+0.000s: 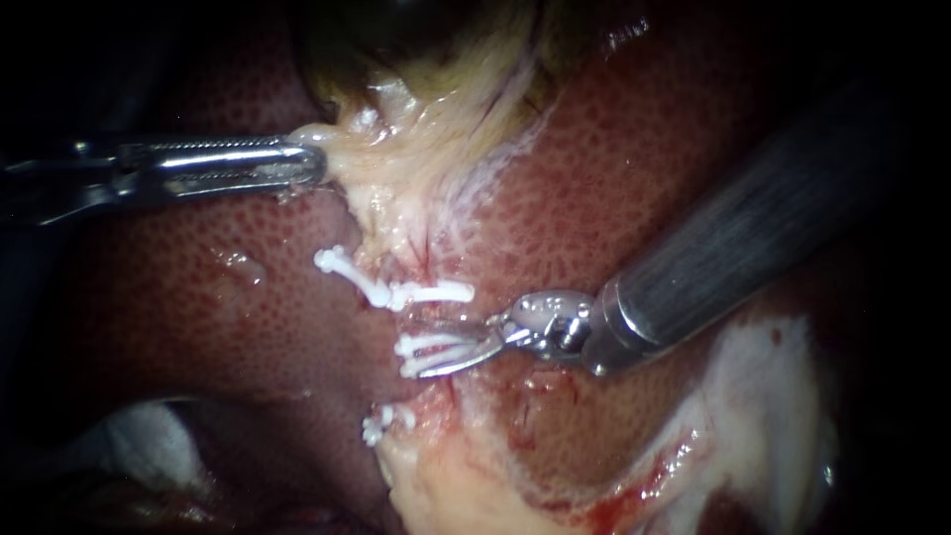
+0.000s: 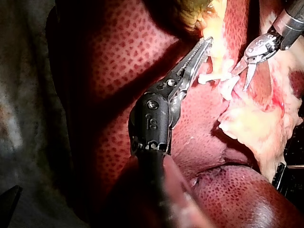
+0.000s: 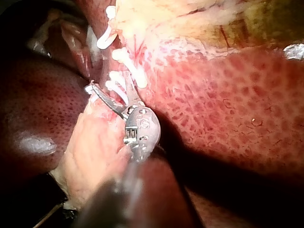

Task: Go to the cutting position right tube

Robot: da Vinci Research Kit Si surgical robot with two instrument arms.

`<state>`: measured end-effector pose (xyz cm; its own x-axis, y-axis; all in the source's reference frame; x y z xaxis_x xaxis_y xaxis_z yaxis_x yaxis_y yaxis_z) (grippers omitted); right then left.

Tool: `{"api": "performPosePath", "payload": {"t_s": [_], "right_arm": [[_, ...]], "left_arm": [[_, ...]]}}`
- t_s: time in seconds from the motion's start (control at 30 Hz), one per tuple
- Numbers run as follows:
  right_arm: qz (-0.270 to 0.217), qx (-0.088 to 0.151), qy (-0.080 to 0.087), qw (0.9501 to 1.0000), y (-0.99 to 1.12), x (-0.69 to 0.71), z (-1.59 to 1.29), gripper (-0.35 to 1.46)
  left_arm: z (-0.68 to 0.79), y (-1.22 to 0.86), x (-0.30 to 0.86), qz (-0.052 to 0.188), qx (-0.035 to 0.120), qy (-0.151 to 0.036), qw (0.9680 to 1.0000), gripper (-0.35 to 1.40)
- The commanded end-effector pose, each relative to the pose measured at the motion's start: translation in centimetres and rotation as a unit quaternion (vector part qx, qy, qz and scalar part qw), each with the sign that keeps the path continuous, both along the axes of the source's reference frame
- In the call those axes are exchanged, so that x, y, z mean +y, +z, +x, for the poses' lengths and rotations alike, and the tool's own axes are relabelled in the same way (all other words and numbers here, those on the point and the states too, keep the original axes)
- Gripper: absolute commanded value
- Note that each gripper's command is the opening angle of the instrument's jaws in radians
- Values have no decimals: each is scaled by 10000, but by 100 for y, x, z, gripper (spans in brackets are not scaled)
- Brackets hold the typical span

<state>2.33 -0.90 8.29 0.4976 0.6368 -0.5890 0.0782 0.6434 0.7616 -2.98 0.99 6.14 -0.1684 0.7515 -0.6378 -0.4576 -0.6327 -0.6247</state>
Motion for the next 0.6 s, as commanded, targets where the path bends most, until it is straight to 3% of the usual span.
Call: {"api": "performPosePath", "payload": {"t_s": [0.03,0.6], "right_arm": [[2,-3,2,10000,0,0,0,143],[2,-2,1,10000,-1,-1,1,143]], "left_arm": [[0,0,0,0,0,0,10000,-35],[0,0,0,0,-1,1,10000,-35]]}}
